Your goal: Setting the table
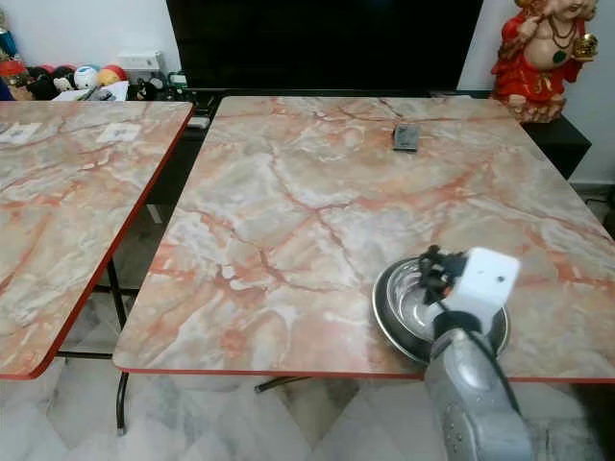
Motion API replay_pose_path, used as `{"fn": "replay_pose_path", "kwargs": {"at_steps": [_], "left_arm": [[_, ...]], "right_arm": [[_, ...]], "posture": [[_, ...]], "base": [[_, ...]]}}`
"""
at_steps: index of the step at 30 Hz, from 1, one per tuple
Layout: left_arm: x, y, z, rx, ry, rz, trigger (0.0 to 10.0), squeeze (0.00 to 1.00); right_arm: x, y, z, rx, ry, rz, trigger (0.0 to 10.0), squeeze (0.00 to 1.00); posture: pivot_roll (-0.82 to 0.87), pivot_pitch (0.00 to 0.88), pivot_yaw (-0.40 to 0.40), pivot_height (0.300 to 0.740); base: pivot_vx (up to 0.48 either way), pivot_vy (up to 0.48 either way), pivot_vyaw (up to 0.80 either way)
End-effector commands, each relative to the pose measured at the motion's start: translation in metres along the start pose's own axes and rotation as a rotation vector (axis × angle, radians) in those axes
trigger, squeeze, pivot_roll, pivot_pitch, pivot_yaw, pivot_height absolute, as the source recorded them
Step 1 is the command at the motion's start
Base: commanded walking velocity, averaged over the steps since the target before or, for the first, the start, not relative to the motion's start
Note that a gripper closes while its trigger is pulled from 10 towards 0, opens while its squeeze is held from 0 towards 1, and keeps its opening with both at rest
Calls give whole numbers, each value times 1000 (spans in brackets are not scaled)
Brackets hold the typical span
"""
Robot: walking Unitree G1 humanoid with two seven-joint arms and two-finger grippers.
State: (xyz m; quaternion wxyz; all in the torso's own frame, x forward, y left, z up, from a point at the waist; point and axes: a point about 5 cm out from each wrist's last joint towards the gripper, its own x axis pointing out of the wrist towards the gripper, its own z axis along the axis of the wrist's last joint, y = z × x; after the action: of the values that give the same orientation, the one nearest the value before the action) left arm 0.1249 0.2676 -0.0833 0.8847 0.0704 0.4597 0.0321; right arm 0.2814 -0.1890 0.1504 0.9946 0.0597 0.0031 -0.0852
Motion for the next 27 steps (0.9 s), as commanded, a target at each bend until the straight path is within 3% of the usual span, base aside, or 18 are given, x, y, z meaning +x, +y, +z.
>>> {"fn": "replay_pose_path", "kwargs": {"at_steps": [1,14,21,27], "left_arm": [[-3,1,-8,-18,22,16,10000,0],[-3,1,-9,-51,23,18,10000,0],[-3,1,-9,-62,22,16,10000,0],[-3,1,-10,-58,26,11,10000,0]], "right_arm": [[0,1,0,-42,-28,31,10000,0],[-1,19,-1,-20,-119,150,10000,0],[-2,23,0,17,-143,162,10000,0],[-3,26,-6,16,-138,173,10000,0]], "posture": [[-39,58,0,740],[-26,20,3,740],[-27,7,5,740],[-29,4,6,740]], "base": [[0,0,0],[0,0,697],[0,0,0],[0,308,0]]}}
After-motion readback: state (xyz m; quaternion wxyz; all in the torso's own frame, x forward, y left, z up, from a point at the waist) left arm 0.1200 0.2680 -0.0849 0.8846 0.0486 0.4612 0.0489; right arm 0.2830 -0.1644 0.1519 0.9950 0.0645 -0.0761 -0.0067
